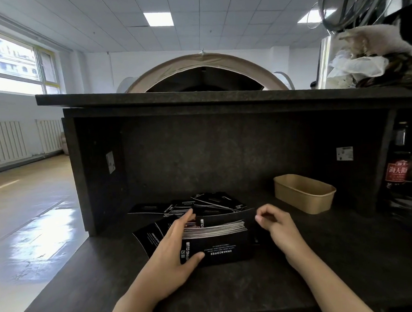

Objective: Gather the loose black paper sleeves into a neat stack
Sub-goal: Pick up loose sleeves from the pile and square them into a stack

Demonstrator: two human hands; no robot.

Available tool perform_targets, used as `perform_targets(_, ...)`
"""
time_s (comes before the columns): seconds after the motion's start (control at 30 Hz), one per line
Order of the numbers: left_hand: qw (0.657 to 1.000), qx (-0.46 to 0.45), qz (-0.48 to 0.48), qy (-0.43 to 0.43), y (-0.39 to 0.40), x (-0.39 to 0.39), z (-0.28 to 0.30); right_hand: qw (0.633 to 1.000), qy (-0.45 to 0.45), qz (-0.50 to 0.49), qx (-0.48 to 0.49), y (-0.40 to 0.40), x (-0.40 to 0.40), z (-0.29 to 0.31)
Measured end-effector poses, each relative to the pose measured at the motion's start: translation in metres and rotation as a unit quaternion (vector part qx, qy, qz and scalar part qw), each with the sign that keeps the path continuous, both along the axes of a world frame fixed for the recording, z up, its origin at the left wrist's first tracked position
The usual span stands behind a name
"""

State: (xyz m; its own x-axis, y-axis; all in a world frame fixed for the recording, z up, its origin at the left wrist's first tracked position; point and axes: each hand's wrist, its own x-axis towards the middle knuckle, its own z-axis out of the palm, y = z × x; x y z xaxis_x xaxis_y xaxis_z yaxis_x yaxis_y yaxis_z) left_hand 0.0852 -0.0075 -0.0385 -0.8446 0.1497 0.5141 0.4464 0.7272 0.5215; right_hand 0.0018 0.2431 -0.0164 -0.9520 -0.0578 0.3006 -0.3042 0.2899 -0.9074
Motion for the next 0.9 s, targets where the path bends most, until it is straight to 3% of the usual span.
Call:
perform_targets(0.27,1.000,-0.010,0.024,0.014,-0.001,-0.003,-0.003,0.986,0.018,0.164,-0.006,-0.005,0.010,0.005)
perform_targets(0.4,0.998,-0.031,0.039,0.046,-0.003,-0.004,-0.003,0.982,-0.014,0.186,-0.026,-0.007,0.013,0.006)
perform_targets(0.47,0.996,-0.052,0.043,0.061,-0.003,-0.004,-0.002,0.989,-0.013,0.150,0.002,-0.008,0.013,0.005)
perform_targets(0.57,0.999,-0.030,0.015,0.040,-0.002,-0.005,-0.002,0.987,0.047,0.001,0.152,-0.003,0.002,-0.003)
perform_targets(0.63,0.999,-0.015,-0.002,0.029,-0.001,-0.005,-0.001,0.946,0.037,-0.068,0.316,0.001,-0.002,-0.007)
perform_targets(0.73,0.999,-0.013,-0.009,0.029,-0.001,-0.004,0.000,0.904,-0.007,-0.068,0.422,0.002,-0.008,-0.013)
perform_targets(0.8,1.000,-0.011,-0.013,0.023,-0.001,-0.004,0.002,0.924,-0.004,-0.060,0.378,0.001,-0.008,-0.011)
perform_targets(0.9,1.000,-0.015,-0.013,0.024,-0.001,-0.004,0.006,0.979,0.006,-0.042,0.200,0.000,-0.009,-0.008)
